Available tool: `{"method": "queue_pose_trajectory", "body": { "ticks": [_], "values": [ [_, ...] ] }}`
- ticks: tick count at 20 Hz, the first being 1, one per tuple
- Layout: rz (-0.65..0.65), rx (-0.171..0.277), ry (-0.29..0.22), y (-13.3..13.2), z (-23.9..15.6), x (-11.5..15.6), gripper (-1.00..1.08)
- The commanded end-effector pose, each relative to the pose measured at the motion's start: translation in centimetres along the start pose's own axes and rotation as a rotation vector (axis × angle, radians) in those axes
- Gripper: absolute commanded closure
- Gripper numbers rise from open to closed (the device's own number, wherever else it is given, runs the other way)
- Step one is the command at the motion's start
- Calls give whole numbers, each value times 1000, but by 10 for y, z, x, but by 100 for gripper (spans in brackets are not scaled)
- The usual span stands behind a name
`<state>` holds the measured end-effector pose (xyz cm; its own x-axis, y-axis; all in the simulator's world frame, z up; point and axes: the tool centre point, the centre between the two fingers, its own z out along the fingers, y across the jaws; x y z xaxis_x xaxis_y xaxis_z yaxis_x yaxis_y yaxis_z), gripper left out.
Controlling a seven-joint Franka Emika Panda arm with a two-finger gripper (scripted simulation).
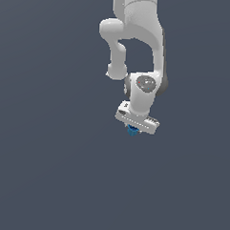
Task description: Pick up the object and move it to a goal position.
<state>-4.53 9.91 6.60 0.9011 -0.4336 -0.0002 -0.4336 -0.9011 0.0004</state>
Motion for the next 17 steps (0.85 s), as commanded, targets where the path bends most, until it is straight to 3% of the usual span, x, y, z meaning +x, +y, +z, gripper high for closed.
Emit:
{"method": "queue_pose_trajectory", "body": {
  "ticks": [1,9,17],
  "values": [
    [1,0,1,-22,-6,0,108],
    [1,0,0,-61,-17,2,108],
    [1,0,0,-65,-18,3,108]
  ]
}}
